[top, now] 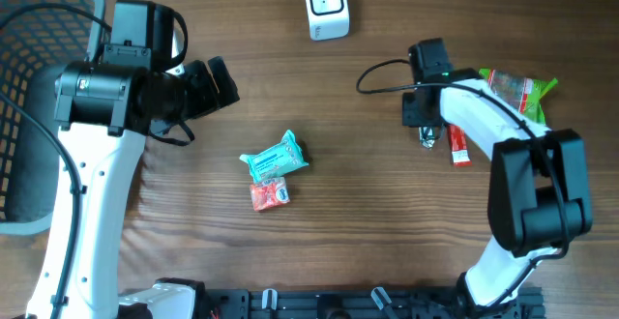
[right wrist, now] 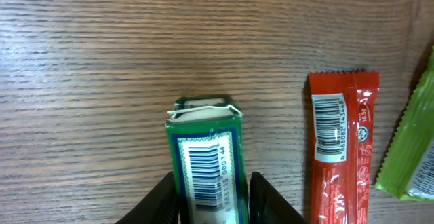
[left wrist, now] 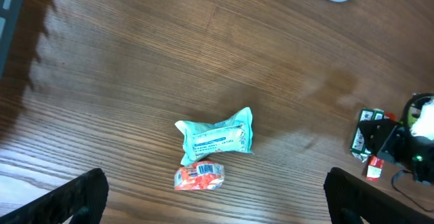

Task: Scan the item barcode

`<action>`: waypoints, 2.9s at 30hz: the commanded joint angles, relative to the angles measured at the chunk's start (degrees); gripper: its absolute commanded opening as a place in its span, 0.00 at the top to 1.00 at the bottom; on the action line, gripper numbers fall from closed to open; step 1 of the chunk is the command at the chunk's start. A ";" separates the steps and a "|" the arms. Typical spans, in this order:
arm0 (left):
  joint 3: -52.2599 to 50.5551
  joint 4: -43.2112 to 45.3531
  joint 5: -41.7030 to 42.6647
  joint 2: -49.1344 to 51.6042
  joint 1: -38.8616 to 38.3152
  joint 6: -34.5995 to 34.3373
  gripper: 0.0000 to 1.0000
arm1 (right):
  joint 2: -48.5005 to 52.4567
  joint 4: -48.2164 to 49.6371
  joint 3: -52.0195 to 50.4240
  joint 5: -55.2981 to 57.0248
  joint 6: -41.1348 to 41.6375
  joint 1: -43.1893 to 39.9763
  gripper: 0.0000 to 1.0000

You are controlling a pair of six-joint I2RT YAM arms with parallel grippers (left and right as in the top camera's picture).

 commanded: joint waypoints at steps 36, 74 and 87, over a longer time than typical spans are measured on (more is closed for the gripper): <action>0.33 -0.02 -0.57 0.02 0.37 -0.04 0.00 | -3.32 -3.32 1.55 -3.58 4.33 18.67 0.63; 0.33 -0.02 -0.55 0.02 0.37 -0.04 0.00 | -8.35 -0.37 -6.49 -12.76 0.44 6.71 0.78; 0.33 -0.02 -0.57 0.02 0.37 -0.04 0.00 | -15.26 -13.38 16.09 -12.37 -3.80 6.71 0.96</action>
